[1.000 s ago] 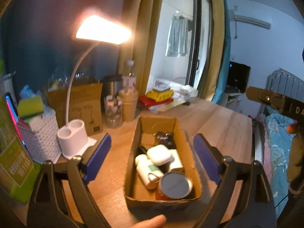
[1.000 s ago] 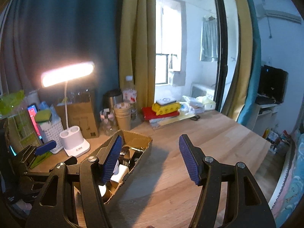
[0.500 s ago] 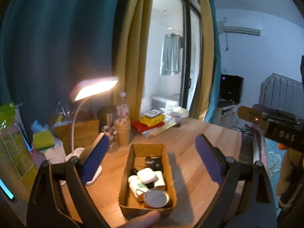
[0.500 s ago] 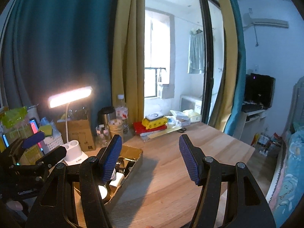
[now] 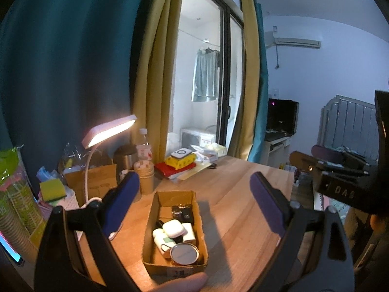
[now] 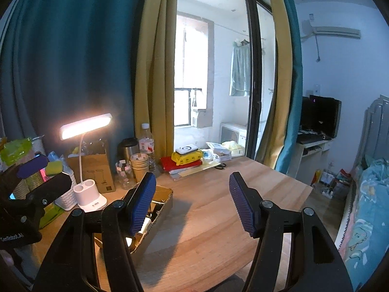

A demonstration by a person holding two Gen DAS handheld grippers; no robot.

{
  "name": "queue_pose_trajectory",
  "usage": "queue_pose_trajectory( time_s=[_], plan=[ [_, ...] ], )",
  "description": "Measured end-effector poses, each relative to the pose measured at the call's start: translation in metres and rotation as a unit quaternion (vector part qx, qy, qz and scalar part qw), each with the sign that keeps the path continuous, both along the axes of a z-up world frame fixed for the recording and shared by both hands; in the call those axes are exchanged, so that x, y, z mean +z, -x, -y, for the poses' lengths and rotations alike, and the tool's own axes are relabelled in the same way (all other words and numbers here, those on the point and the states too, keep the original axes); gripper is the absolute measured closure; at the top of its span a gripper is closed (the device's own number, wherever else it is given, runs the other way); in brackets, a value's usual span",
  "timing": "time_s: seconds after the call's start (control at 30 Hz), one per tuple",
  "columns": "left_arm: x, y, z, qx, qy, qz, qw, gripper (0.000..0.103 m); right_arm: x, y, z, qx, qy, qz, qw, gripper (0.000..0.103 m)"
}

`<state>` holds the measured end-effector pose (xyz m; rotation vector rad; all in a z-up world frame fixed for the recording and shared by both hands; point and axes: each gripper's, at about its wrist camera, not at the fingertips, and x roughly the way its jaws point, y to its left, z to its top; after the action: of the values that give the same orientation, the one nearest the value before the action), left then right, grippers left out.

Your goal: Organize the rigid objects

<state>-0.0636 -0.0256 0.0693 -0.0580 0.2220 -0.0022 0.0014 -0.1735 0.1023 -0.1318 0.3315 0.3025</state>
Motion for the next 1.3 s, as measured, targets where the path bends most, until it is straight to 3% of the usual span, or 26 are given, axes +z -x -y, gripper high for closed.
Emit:
queue_pose_trajectory(
  time_s=[1.3],
  plan=[
    [-0.011,-0.012,0.002,-0.018,0.005,-0.042,0.9989,0.009,-0.014,-0.006,0.002,0.001,0.003,-0.021,1.0,0.036]
  ],
)
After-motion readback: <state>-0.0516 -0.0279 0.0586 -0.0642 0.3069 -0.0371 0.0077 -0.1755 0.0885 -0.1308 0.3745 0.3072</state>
